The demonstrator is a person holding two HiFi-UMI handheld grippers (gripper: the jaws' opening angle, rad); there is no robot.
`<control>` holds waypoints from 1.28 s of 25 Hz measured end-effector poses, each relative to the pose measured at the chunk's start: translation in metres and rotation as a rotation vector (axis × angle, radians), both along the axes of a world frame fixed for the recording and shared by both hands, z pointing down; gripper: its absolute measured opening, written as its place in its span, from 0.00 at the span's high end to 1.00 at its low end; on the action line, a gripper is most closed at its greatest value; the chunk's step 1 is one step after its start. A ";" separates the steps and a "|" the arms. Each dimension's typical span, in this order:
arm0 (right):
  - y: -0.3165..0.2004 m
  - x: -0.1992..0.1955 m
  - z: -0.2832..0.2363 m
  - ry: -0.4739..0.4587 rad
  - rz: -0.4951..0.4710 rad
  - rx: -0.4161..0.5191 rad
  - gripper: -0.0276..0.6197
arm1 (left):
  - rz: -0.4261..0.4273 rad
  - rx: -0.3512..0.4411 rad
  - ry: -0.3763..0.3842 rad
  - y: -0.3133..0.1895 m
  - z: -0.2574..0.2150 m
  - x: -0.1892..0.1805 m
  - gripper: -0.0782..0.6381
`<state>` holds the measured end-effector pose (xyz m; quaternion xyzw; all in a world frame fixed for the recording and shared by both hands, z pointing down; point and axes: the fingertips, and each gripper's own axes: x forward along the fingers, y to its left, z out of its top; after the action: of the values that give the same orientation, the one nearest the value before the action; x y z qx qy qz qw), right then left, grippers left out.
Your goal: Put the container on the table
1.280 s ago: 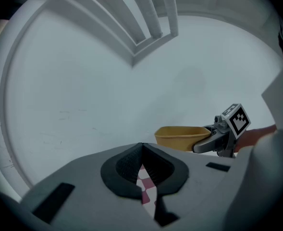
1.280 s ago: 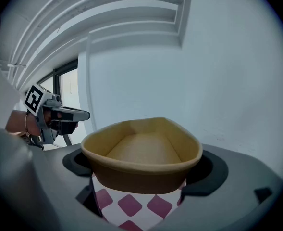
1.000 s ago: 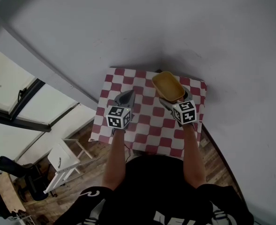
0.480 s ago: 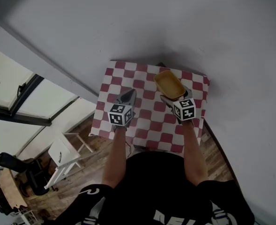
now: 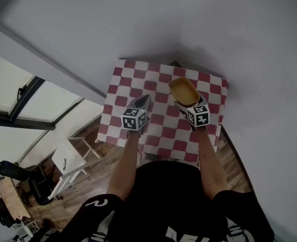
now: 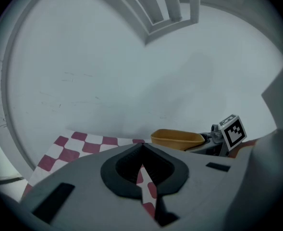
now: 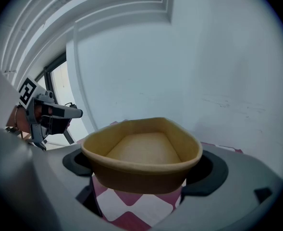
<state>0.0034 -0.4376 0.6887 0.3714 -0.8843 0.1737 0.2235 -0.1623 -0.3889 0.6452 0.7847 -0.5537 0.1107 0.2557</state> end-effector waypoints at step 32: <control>0.001 -0.038 0.126 0.131 -0.098 -0.179 0.09 | -0.038 -0.167 0.065 0.013 0.088 -0.029 0.86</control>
<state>-0.0349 -0.4365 0.8151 0.3168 -0.8657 0.2163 0.3215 -0.1909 -0.3754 0.7331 0.7533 -0.5487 0.1261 0.3401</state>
